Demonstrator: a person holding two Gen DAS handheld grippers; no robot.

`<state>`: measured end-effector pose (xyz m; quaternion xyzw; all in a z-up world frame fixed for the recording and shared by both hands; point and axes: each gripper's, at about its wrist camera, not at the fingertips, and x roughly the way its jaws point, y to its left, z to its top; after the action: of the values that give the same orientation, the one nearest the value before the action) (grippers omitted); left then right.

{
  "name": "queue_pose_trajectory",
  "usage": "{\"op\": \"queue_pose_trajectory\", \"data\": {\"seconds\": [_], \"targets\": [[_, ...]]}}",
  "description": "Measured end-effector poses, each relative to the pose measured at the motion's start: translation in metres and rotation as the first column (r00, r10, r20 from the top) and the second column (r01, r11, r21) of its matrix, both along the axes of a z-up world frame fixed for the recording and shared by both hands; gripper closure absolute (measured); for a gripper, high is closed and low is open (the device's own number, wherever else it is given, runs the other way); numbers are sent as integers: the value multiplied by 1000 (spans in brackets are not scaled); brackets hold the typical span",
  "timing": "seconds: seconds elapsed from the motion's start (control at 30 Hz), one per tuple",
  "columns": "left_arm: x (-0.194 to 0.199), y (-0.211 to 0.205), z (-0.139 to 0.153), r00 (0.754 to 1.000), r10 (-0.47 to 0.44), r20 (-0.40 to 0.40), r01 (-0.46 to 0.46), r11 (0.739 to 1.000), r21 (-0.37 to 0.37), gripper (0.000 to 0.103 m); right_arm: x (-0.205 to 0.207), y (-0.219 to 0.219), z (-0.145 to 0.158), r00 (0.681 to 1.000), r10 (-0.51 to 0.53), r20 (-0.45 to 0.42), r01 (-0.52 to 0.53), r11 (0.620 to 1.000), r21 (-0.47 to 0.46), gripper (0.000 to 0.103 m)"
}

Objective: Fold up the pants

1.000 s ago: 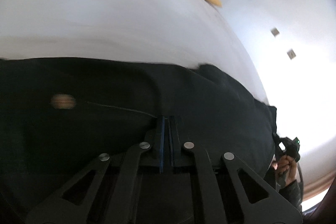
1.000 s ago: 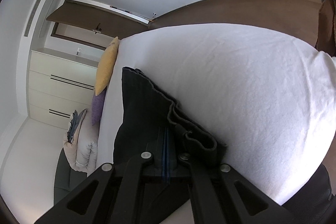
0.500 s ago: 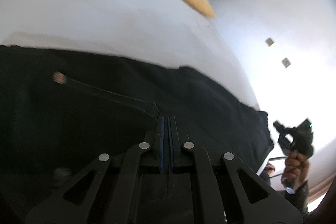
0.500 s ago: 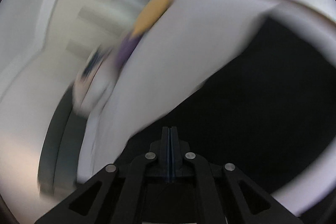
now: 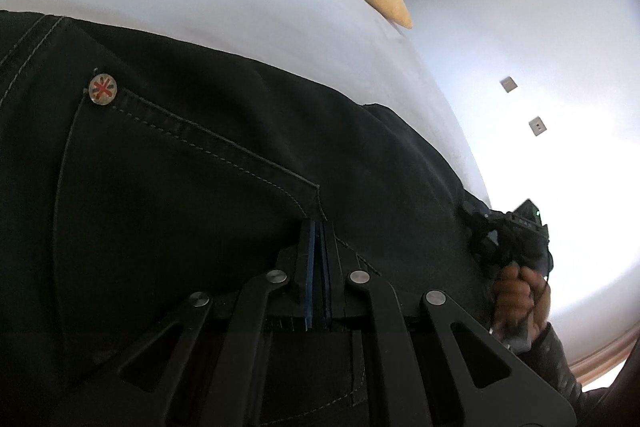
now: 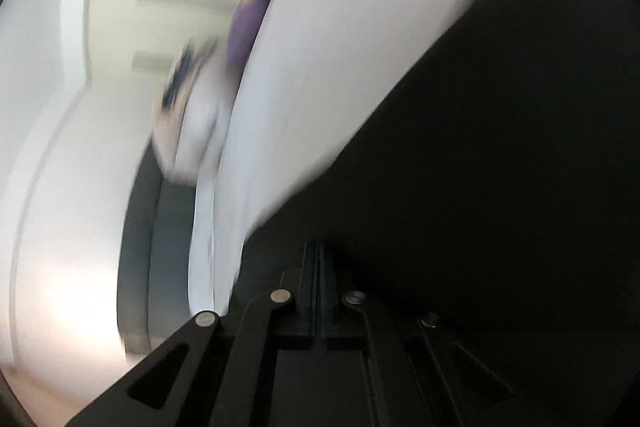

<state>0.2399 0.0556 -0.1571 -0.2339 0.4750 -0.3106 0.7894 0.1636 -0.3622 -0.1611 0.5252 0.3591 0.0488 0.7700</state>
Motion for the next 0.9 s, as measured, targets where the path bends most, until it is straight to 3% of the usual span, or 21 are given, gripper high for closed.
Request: {"op": "queue_pose_trajectory", "data": {"seconds": [0.1, 0.17, 0.23, 0.27, 0.3, 0.33, 0.4, 0.47, 0.53, 0.63, 0.7, 0.73, 0.77, 0.8, 0.9], "targets": [[-5, 0, -5, 1000, 0, 4, 0, 1000, 1, 98, -49, -79, 11, 973, -231, 22, 232, 973, -18, 103], [-5, -1, -6, 1000, 0, 6, 0, 1000, 3, 98, -90, -126, 23, 924, -380, 42, 382, 923, -41, 103], [-4, -4, -9, 1000, 0, 10, 0, 1000, 5, 98, -124, -153, 37, 881, -471, 51, 474, 879, -52, 103], [-3, -4, -9, 1000, 1, 12, -1, 1000, 6, 98, -141, -158, 51, 861, -506, 51, 508, 855, -103, 101], [-3, -5, -10, 1000, 1, 13, -2, 1000, 7, 98, -151, -158, 59, 849, -526, 50, 528, 838, -141, 89], [-4, -5, -11, 1000, 2, 15, -2, 1000, 8, 98, -164, -154, 69, 842, -536, 69, 540, 829, -144, 84], [-4, -9, -8, 1000, 4, 16, -4, 1000, 10, 98, -171, -136, 77, 860, -496, 124, 507, 857, -91, 70], [-7, -13, -7, 1000, 6, 16, -7, 1000, 13, 98, -160, -93, 78, 911, -387, 142, 399, 915, -67, 61], [-8, -11, -2, 1000, 7, 16, -7, 1000, 16, 98, -137, -41, 63, 966, -231, 115, 235, 971, -29, 57], [-9, -13, 2, 1000, 9, 15, -10, 1000, 22, 98, -102, 27, 25, 998, -47, 37, 46, 999, 24, 58], [-9, -12, 4, 1000, 10, 14, -10, 1000, 23, 98, -99, 43, 12, 1000, -19, 5, 19, 1000, -3, 72], [-9, -12, 4, 1000, 10, 15, -10, 1000, 23, 98, -100, 45, 13, 1000, -11, 3, 11, 999, -33, 73], [-9, -12, 4, 1000, 10, 16, -10, 1000, 23, 98, -101, 41, 12, 1000, -7, 14, 8, 1000, -7, 75], [-8, -9, 4, 1000, 10, 15, -10, 1000, 23, 98, -106, 29, 10, 999, -33, 24, 33, 999, 31, 78], [-8, -9, 5, 1000, 10, 17, -11, 1000, 23, 98, -134, -22, 11, 984, -175, 20, 175, 984, 0, 90]]}}
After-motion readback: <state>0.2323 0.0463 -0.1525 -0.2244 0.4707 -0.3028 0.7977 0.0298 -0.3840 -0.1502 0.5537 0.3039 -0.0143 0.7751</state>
